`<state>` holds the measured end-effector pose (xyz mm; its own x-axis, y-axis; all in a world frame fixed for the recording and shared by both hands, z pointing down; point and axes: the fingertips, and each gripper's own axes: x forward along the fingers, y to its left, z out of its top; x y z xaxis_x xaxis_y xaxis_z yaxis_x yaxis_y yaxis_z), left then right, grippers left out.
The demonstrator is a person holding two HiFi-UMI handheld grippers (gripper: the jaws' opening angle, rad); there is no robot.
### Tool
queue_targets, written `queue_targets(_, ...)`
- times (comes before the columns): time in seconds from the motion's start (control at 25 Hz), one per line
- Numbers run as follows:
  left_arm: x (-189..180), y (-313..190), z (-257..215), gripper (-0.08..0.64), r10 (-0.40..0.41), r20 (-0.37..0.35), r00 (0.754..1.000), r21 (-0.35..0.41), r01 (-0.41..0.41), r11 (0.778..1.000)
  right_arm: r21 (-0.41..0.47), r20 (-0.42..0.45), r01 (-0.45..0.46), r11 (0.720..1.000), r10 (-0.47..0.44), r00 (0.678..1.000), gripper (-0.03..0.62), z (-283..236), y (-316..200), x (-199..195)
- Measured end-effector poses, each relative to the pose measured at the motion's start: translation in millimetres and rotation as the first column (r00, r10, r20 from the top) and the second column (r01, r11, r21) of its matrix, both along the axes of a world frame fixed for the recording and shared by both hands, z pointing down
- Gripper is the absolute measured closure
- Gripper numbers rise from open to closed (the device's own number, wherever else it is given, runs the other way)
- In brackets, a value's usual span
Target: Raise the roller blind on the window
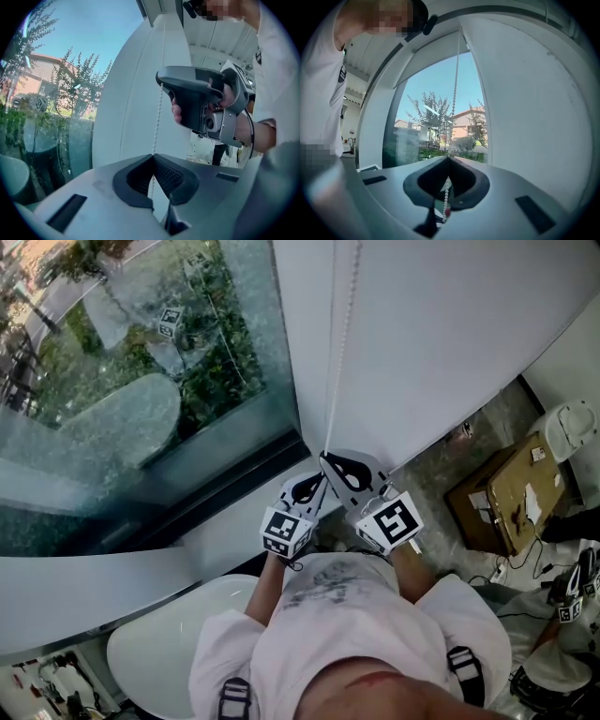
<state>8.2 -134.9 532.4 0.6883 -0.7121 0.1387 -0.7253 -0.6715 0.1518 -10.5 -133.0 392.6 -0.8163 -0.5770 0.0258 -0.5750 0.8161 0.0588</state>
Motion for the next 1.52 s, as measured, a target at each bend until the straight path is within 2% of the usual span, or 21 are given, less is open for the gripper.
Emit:
queue_targets(0.56,-3.7,4.3,22.2,0.552,0.005,0.015,1.000,-0.041,-0.004,0.999,-0.028,-0.042,-0.016,0.999,0.015,0.999,0.531,22.9,2.4,-4.2)
queue_targets(0.68,-3.2,1.8,16.1,0.552,-0.003,0.017,1.000,-0.030,0.003,1.000,-0.003,-0.042,-0.029,1.000,0.028,0.999,0.529,16.6,-1.7,-1.9)
queue_targets(0.84,-3.0,-0.7,9.8,0.552,-0.015,0.013,1.000,-0.025,0.016,1.000,0.073,-0.025,-0.047,0.996,0.049,0.998,0.529,5.8,-5.6,0.9)
queue_targets(1.28,-9.7,2.1,7.7,0.551,-0.037,-0.003,0.999,-0.013,0.037,0.999,0.078,-0.027,-0.075,0.994,0.077,0.997,0.526,6.4,0.1,7.5)
queue_targets(1.32,-10.9,2.9,8.7,0.551,-0.039,-0.004,0.999,-0.013,0.039,0.999,0.074,-0.025,-0.078,0.994,0.080,0.996,0.518,7.3,1.3,8.1)
queue_targets(1.4,-13.2,3.5,10.4,0.552,-0.041,-0.007,0.999,-0.016,0.041,0.999,0.067,-0.027,-0.083,0.994,0.085,0.996,0.442,9.2,2.8,8.9)
queue_targets(1.52,-16.2,4.0,10.4,0.551,-0.048,-0.015,0.999,-0.015,0.048,0.999,0.068,-0.035,-0.087,0.994,0.089,0.995,0.431,11.6,4.6,10.9)
